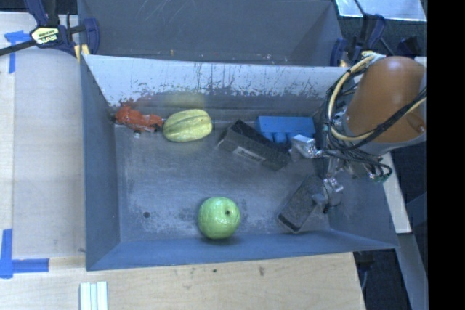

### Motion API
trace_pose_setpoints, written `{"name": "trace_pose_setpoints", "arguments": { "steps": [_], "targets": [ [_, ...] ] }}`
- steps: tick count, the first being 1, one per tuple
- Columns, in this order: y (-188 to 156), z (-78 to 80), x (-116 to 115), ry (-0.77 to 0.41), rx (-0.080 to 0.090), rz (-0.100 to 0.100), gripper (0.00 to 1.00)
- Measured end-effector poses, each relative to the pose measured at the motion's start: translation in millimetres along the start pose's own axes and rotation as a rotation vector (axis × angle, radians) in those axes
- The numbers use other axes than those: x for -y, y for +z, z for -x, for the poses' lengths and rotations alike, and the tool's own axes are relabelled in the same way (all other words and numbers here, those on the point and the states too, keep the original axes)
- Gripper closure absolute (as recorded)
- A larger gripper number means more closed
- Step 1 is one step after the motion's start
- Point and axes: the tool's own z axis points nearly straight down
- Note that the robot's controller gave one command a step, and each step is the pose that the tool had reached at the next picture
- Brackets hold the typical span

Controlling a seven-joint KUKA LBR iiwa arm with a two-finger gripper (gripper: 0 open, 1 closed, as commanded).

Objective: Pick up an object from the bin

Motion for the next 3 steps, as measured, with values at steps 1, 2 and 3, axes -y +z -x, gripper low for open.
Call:
{"name": "trace_pose_setpoints", "arguments": {
  "steps": [1, 2, 3],
  "targets": [
    [-3, -25.2, 14, 0.131, -0.001, 0.003, 0.0],
    [22, -22.0, 27, -0.038, 0.002, -0.001, 0.0],
    [30, -16.8, -35, -0.063, 0.003, 0.002, 1.0]
  ]
}}
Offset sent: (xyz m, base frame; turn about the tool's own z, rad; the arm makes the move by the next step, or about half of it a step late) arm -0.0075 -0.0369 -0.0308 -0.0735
